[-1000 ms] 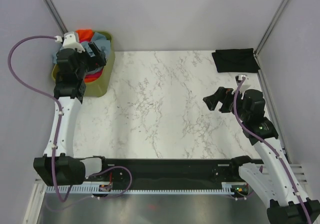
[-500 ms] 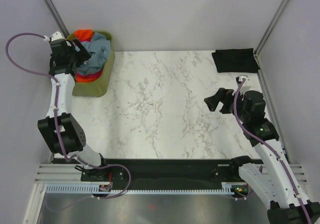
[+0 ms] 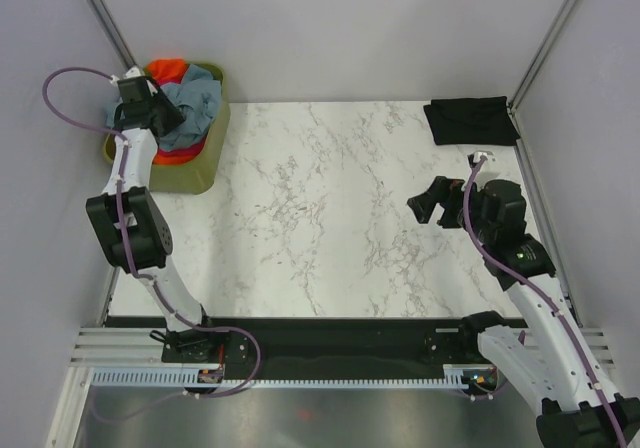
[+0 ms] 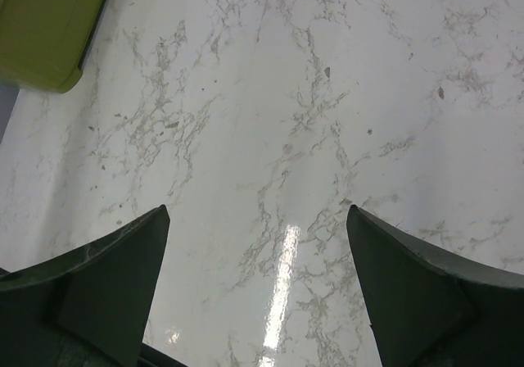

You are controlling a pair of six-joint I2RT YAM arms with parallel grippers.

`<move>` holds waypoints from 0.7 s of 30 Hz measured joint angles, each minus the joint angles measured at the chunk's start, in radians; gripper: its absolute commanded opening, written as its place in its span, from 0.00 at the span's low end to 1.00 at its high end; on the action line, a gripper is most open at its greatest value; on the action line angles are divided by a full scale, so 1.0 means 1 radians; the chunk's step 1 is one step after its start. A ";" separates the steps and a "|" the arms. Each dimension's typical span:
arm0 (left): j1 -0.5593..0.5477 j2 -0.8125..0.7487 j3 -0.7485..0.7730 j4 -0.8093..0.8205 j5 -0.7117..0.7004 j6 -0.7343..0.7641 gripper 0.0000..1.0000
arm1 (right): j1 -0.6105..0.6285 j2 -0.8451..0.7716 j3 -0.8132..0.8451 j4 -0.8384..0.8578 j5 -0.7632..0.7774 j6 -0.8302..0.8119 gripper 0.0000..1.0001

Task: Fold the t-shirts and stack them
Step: Grab the tshirt from the pile, then move the tshirt to the center of the board

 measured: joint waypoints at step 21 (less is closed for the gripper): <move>-0.278 -0.168 0.652 0.177 0.540 -0.134 0.02 | 0.001 0.037 0.000 -0.017 0.072 0.000 0.98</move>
